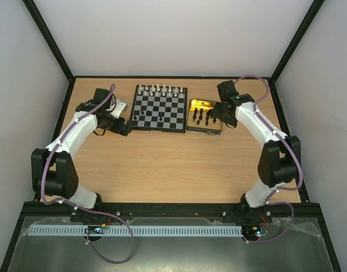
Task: Set up the chess pieces on the board
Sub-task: Move the storage box to the center of the board.
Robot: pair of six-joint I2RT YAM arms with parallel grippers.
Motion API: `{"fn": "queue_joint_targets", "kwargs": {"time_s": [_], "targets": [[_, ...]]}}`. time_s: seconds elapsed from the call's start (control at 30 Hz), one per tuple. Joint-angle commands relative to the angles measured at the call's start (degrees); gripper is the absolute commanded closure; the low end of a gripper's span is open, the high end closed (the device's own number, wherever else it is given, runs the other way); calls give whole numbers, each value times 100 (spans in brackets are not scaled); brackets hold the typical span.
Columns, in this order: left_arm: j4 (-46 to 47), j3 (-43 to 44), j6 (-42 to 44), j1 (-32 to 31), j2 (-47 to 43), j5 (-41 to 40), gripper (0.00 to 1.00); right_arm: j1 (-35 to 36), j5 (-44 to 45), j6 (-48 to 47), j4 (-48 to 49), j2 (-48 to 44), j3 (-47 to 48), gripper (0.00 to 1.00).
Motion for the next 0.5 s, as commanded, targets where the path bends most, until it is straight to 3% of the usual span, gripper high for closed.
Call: {"fn": "queue_joint_targets", "kwargs": {"time_s": [0.0,0.2,0.47], "targets": [[-129,134,-40,17,2,-61,0,-1,-205,109,-245,626,478,33],[-39,59,-40,17,-6,-134,0,-72,-303,110,-305,1055,648,40],[26,-83,-49,17,-45,-94,0,-72,-782,160,-284,891,454,42]]}}
